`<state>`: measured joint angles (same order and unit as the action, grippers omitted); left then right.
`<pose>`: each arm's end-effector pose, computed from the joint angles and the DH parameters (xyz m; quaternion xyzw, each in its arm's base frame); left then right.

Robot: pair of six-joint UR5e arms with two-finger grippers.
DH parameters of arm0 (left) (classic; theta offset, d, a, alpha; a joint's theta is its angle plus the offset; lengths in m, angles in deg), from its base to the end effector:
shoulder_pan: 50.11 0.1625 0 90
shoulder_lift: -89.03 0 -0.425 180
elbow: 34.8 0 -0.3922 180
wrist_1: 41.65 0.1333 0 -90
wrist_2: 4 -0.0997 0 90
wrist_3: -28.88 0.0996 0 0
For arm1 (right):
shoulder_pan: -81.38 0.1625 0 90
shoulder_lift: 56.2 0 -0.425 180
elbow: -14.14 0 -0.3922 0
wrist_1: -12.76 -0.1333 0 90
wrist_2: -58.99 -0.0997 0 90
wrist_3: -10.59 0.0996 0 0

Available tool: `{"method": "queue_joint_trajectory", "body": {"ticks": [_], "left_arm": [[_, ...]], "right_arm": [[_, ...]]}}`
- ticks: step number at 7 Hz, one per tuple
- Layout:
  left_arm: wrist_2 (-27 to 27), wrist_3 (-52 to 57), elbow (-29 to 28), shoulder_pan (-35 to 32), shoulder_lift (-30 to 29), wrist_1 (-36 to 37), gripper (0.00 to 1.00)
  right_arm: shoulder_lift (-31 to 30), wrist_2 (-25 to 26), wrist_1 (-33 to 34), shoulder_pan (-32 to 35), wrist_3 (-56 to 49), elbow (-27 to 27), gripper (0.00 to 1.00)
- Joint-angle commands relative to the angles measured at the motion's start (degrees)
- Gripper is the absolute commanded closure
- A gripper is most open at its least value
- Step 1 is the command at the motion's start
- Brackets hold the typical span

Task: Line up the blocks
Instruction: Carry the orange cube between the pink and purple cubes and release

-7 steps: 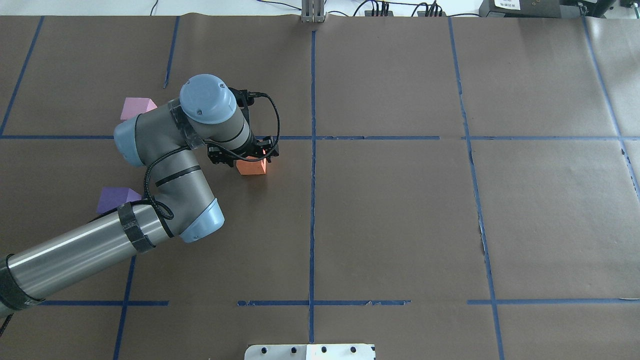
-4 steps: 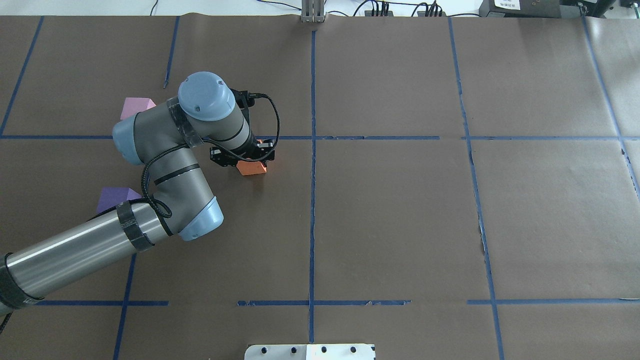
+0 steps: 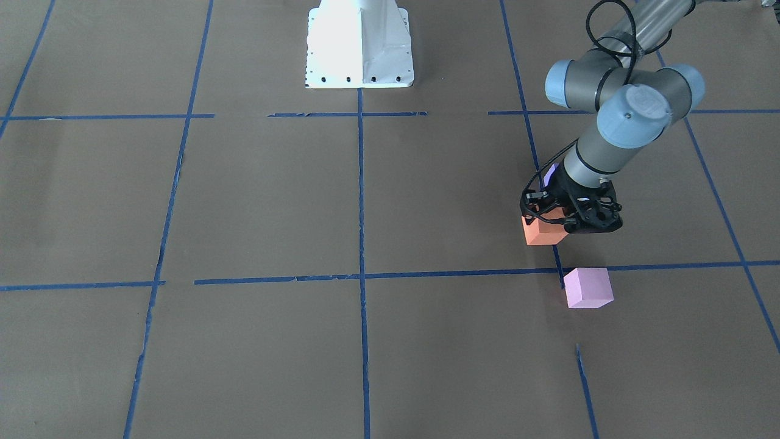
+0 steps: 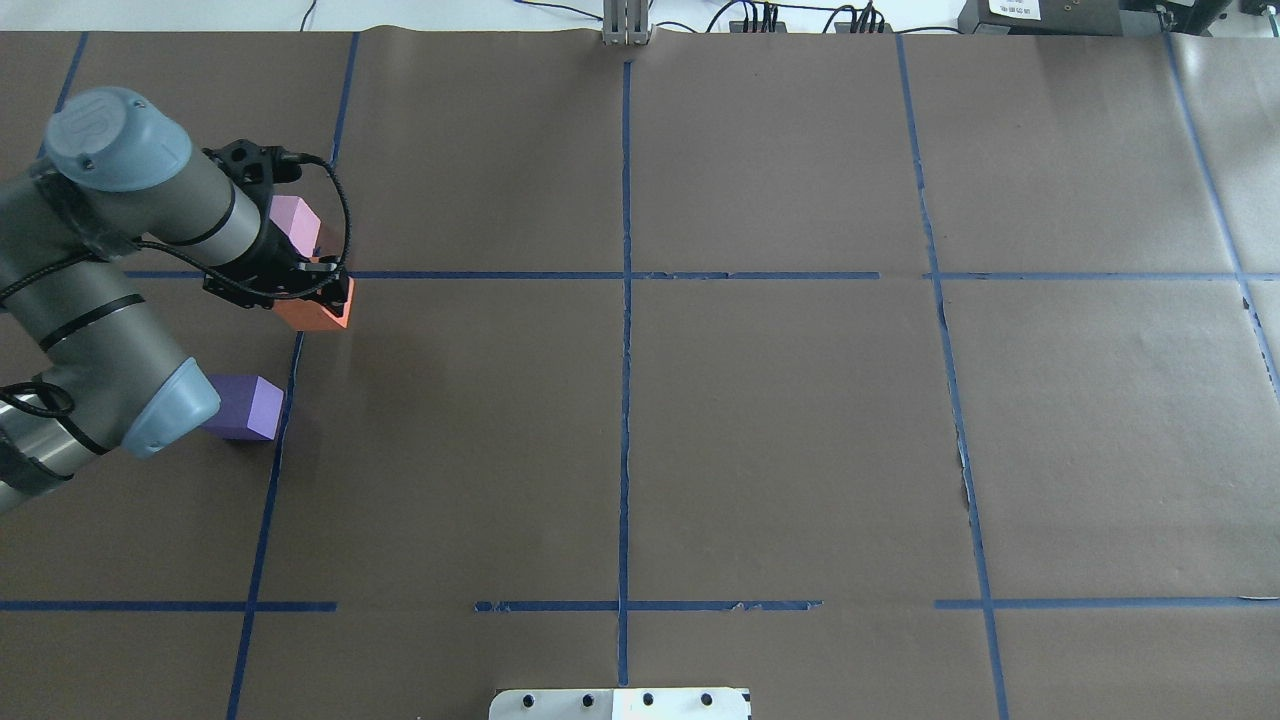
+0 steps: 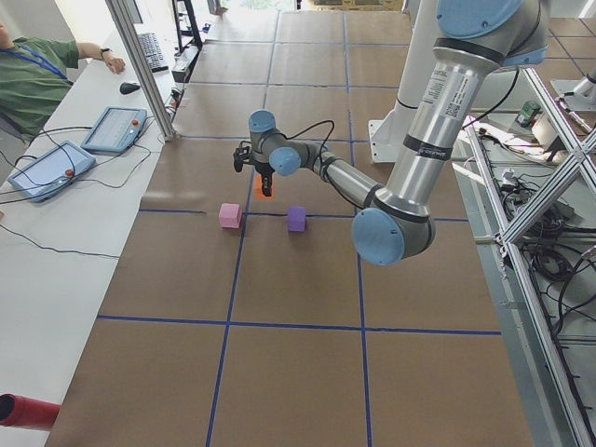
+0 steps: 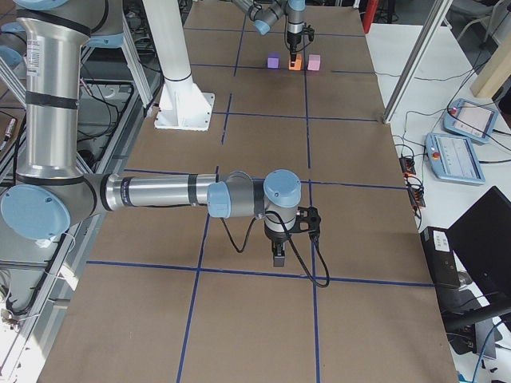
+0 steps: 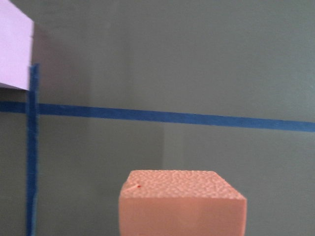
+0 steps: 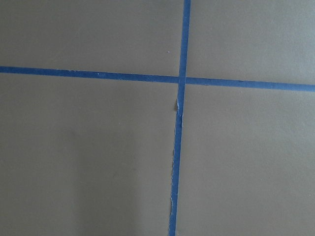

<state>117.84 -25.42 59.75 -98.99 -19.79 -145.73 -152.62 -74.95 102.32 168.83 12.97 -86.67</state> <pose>0.3520 -0.5260 0.4158 0.0156 0.4032 -0.0170 0.9148 0.0442 -0.4513 0.6179 0.0230 -0.3751 -0.0171 0.9265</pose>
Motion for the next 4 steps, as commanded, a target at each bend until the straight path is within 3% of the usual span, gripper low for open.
{"method": "queue_joint_trajectory", "body": {"ticks": [1,2,3,4], "left_arm": [[-0.3,4.8,-0.7,-1.7,3.7,-0.3,0.94],[-0.3,4.8,-1.7,-1.1,3.5,-0.3,0.94],[-0.2,4.8,-2.7,-1.0,2.9,-0.4,0.85],[-0.2,4.7,-3.1,-0.9,2.7,-0.4,0.45]], "right_arm": [[0.0,0.0,0.0,0.0,0.0,0.0,0.00],[0.0,0.0,0.0,0.0,0.0,0.0,0.00],[0.0,0.0,0.0,0.0,0.0,0.0,0.00],[0.0,0.0,0.0,0.0,0.0,0.0,0.00]]}}
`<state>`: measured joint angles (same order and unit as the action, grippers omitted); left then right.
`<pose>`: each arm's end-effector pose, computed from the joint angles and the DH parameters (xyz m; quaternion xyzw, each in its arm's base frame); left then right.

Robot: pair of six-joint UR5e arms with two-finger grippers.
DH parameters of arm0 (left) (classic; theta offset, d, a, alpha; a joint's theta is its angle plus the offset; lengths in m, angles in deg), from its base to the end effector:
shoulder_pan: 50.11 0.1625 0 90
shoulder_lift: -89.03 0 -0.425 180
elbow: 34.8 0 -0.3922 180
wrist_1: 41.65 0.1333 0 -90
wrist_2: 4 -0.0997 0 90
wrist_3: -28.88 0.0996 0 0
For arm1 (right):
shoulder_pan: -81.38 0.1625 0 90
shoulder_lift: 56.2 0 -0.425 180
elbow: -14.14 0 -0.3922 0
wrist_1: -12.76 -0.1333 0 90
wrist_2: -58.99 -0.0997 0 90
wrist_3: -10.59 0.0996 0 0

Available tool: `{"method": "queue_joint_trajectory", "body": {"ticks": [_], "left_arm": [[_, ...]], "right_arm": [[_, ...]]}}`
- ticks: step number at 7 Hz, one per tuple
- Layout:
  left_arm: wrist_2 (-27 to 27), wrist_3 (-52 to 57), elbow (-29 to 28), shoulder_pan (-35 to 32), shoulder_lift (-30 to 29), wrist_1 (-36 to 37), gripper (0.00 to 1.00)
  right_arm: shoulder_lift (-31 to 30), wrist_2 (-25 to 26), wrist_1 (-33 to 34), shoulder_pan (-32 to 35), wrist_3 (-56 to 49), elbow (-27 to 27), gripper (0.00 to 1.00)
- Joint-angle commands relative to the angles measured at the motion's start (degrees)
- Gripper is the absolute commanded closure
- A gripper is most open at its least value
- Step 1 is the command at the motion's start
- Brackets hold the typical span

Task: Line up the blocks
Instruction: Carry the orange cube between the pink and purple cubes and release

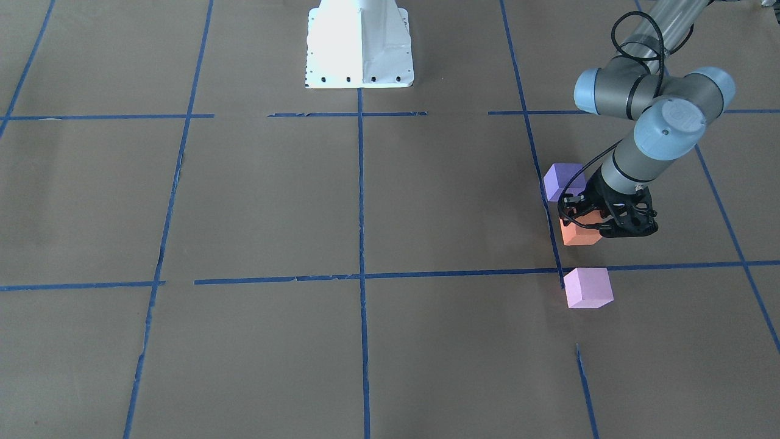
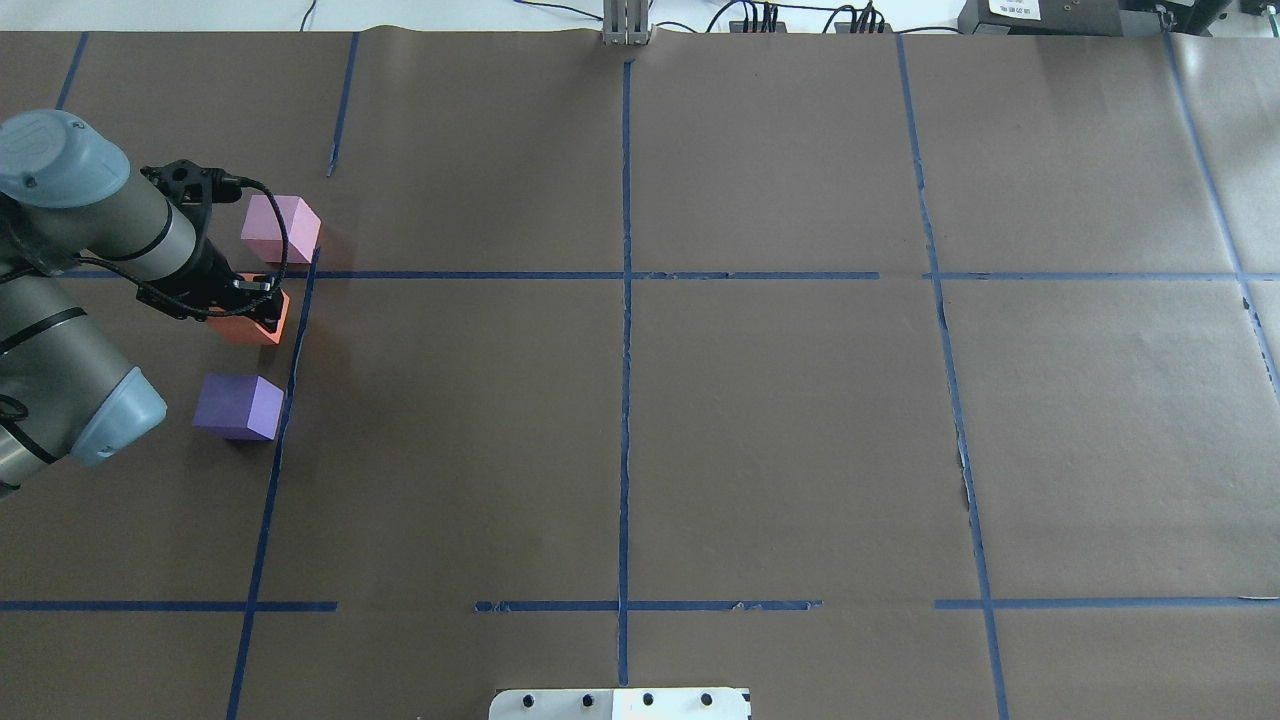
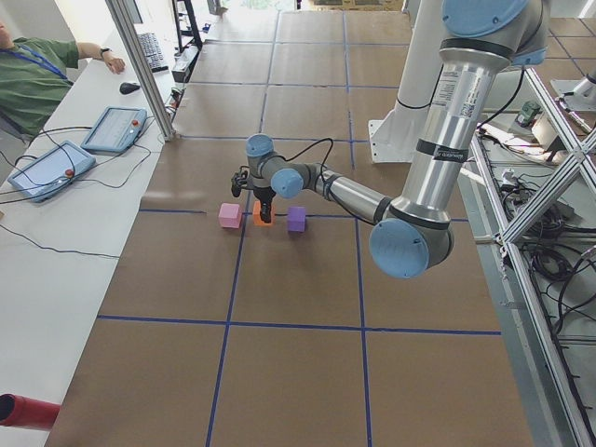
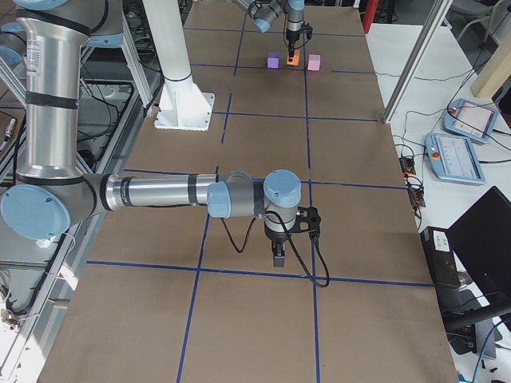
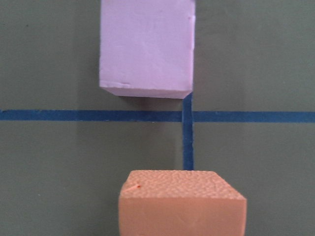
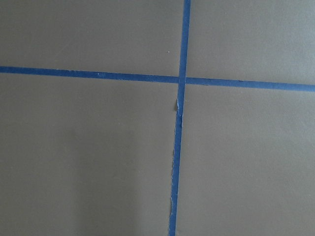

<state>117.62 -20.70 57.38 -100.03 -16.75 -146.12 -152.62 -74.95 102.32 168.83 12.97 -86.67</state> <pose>0.3361 -0.5253 0.4687 0.0061 0.3750 -0.0007 0.9270 0.0442 -0.4513 0.6179 0.0230 -0.3751 -0.0171 0.9265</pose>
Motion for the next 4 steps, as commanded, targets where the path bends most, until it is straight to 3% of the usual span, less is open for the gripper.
{"method": "queue_joint_trajectory", "body": {"ticks": [1,4], "left_arm": [[-0.1,-0.7,-0.8,0.1,-0.4,0.0,0.00],[0.2,-0.1,0.4,-2.3,-0.4,0.5,0.00]], "right_arm": [[0.0,0.0,0.0,0.0,0.0,0.0,0.00],[0.0,0.0,0.0,0.0,0.0,0.0,0.00]]}}
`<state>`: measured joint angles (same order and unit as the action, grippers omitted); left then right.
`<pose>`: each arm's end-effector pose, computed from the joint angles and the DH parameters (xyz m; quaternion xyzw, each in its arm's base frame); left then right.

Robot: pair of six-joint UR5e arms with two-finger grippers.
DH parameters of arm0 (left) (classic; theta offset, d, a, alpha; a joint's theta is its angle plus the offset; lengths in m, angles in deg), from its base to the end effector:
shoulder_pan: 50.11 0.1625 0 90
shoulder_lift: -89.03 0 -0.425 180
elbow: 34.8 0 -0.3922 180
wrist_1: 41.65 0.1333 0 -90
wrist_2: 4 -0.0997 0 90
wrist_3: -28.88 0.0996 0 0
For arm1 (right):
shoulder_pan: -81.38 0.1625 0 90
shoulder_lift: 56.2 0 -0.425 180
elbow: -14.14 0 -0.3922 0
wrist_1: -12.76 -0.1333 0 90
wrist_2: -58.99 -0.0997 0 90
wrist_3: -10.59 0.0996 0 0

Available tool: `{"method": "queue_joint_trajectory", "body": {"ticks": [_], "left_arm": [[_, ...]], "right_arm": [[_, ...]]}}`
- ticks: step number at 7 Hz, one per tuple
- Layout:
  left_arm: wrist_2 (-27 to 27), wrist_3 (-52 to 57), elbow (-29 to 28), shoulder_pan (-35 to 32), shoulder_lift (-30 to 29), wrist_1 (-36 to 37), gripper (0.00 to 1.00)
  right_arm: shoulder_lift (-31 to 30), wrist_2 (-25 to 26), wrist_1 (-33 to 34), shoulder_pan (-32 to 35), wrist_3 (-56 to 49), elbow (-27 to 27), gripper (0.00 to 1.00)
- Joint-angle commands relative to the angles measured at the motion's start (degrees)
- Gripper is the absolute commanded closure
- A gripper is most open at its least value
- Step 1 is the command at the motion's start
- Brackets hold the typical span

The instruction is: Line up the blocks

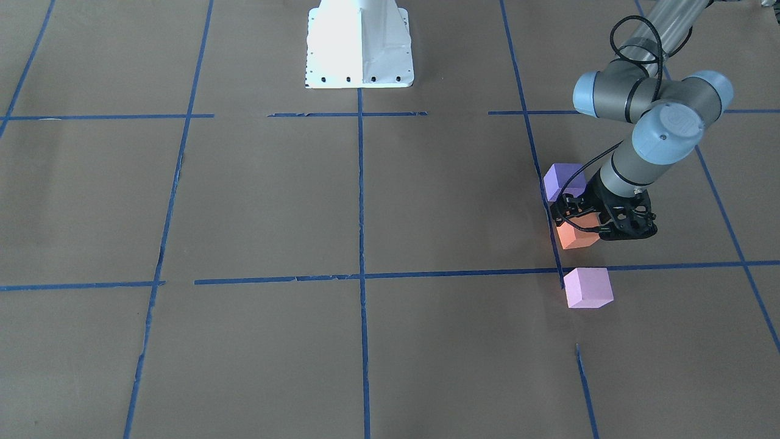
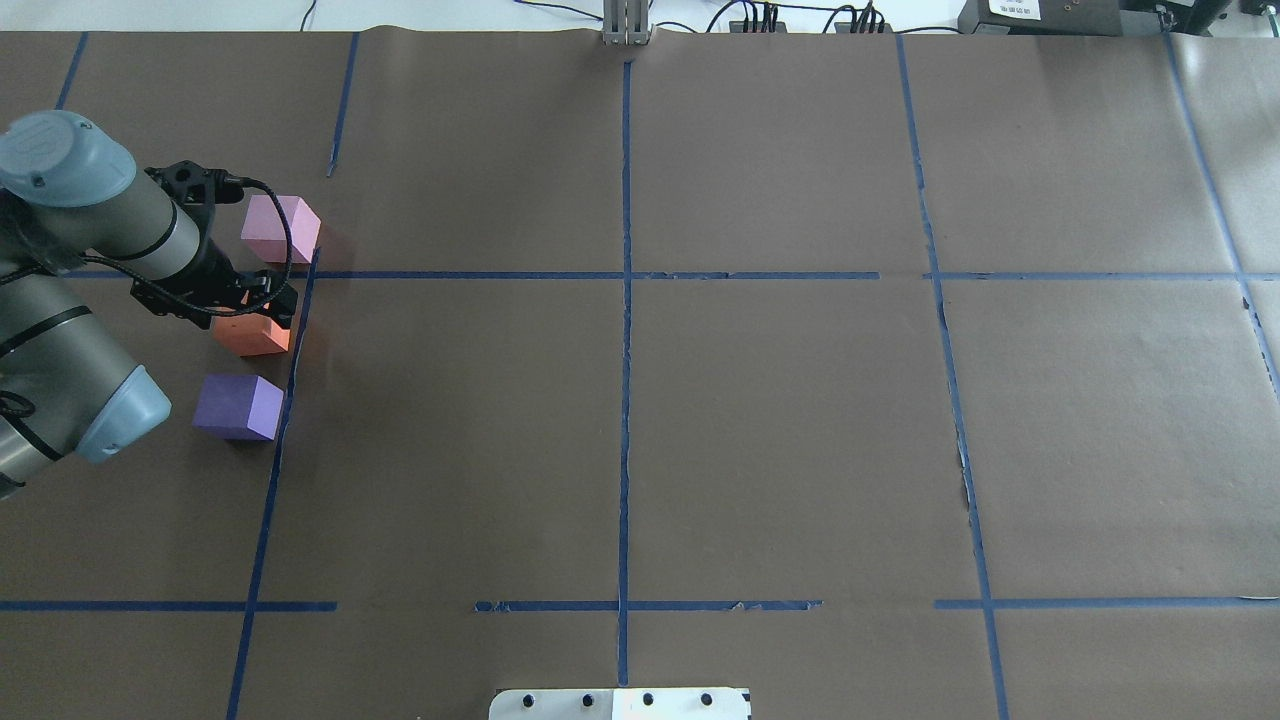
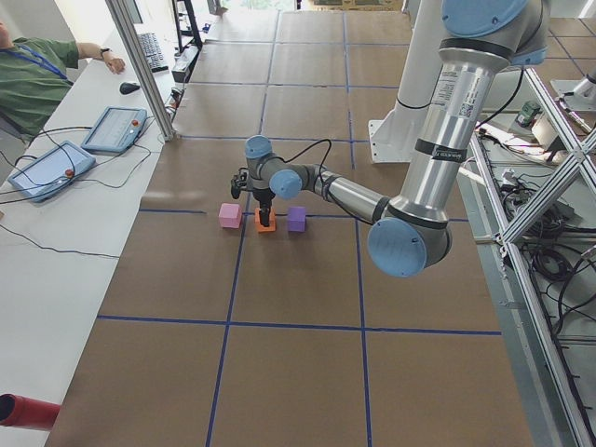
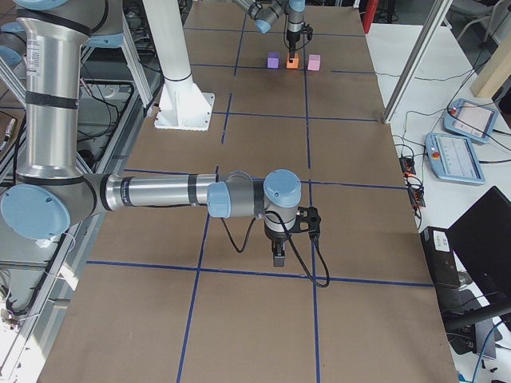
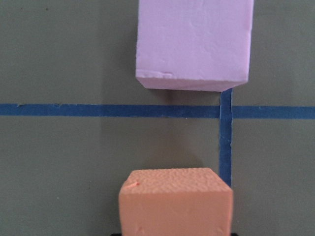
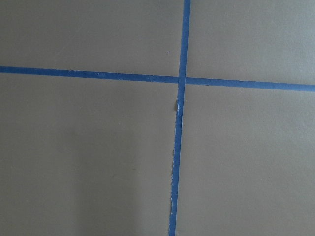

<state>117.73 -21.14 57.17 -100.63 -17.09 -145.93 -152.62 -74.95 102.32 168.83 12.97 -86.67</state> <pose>0.3320 -0.5303 0.4672 0.0056 0.3752 -0.0090 0.9269 0.0442 -0.4513 0.6179 0.0230 -0.3751 -0.0171 0.9265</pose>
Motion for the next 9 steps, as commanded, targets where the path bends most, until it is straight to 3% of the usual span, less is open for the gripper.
{"method": "queue_joint_trajectory", "body": {"ticks": [1,3,4,6,7,9], "left_arm": [[0.2,1.5,3.0,-5.6,0.1,1.7,0.00],[0.3,22.7,6.3,-15.8,0.6,13.7,0.00],[0.4,35.7,5.5,-22.9,3.9,14.9,0.00],[6.4,53.0,2.2,-35.5,13.5,13.6,0.00],[6.5,63.1,-2.3,-39.8,13.7,13.2,0.00],[8.1,62.4,-4.3,-40.0,13.8,13.6,0.00]], "right_arm": [[0.0,0.0,0.0,0.0,0.0,0.0,0.00],[0.0,0.0,0.0,0.0,0.0,0.0,0.00],[0.0,0.0,0.0,0.0,0.0,0.0,0.00],[0.0,0.0,0.0,0.0,0.0,0.0,0.00],[0.0,0.0,0.0,0.0,0.0,0.0,0.00],[0.0,0.0,0.0,0.0,0.0,0.0,0.00]]}}
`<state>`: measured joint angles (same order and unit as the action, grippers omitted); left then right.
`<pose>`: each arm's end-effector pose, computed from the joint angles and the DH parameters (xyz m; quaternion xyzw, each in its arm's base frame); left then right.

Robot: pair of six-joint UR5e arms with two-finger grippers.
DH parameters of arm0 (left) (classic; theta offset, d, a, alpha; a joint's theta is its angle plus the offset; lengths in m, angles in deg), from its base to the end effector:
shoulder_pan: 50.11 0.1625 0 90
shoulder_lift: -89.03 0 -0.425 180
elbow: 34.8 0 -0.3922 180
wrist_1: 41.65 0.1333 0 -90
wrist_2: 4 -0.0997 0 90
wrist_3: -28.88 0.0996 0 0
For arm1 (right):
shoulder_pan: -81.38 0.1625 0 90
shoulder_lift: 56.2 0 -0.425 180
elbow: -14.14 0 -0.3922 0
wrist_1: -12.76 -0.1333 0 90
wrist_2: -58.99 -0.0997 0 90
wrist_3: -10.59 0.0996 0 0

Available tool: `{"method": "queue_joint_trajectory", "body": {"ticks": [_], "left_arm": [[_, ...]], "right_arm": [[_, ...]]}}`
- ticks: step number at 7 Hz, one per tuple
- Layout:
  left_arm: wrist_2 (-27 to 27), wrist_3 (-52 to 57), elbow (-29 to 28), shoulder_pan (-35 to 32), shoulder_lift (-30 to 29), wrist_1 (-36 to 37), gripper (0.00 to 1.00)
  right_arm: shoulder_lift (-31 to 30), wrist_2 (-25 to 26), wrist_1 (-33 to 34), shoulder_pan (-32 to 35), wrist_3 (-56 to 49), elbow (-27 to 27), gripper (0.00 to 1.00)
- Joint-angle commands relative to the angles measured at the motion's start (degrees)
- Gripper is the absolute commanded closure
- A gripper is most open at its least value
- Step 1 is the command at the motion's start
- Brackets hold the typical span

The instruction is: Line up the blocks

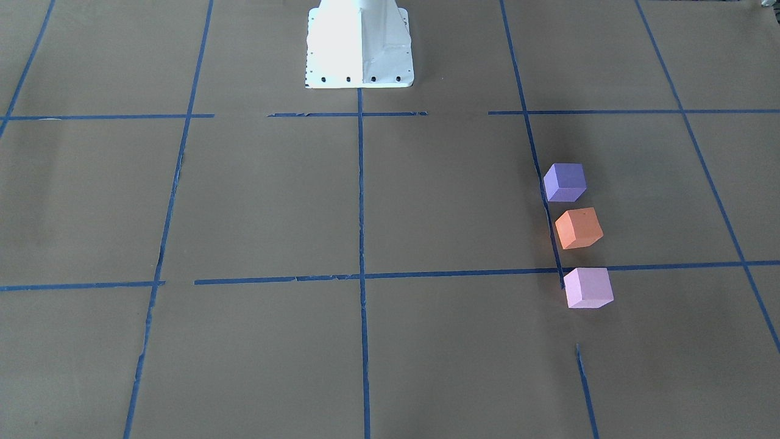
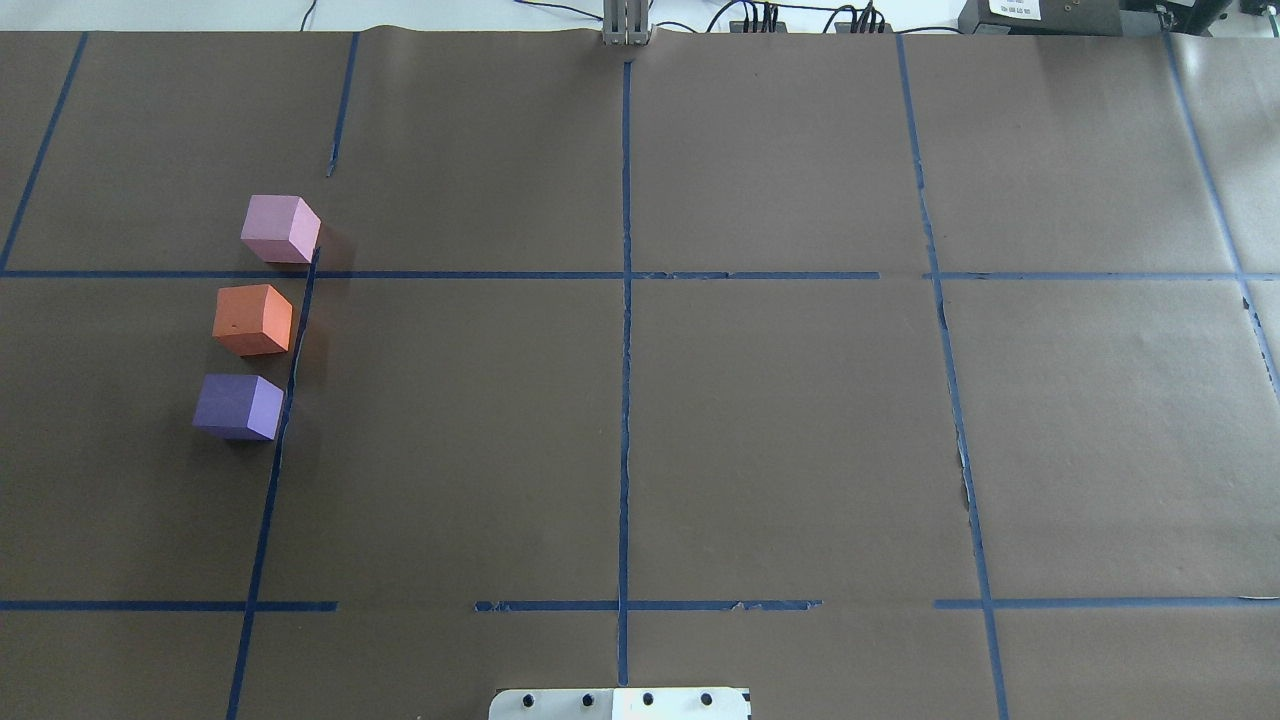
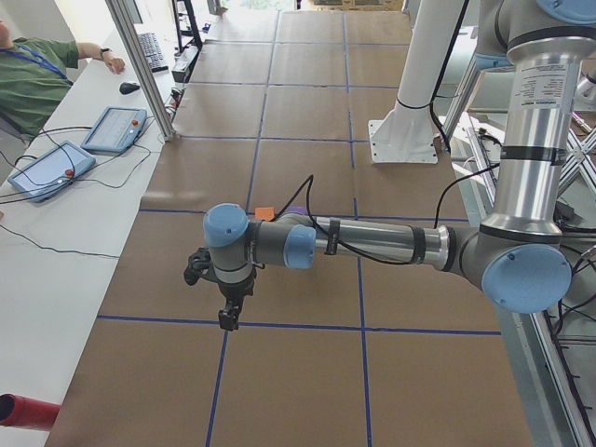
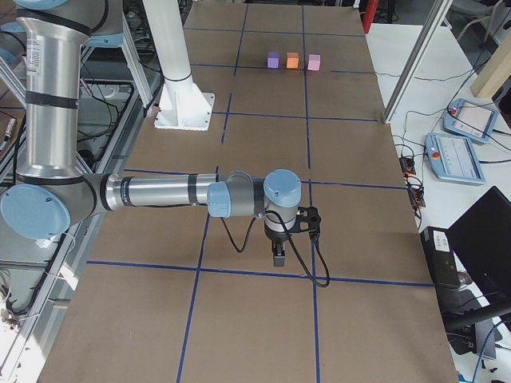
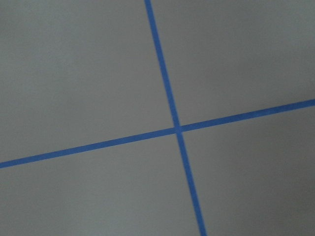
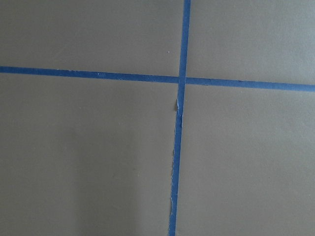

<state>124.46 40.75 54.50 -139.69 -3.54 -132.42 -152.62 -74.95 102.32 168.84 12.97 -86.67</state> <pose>-0.0676 -0.5147 0.6476 0.0545 0.3255 0.1086 0.9377 0.0442 -0.4513 0.6179 0.0230 -0.3751 -0.0171 0.9265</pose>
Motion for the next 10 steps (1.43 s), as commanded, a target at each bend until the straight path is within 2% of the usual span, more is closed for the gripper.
{"method": "queue_joint_trajectory", "body": {"ticks": [1,10], "left_arm": [[5.0,-2.2,-1.7,-0.9,0.4,-0.1,0.00],[4.4,-1.8,-0.6,-0.9,0.0,-0.4,0.00]], "right_arm": [[0.0,0.0,0.0,0.0,0.0,0.0,0.00],[0.0,0.0,0.0,0.0,0.0,0.0,0.00]]}}
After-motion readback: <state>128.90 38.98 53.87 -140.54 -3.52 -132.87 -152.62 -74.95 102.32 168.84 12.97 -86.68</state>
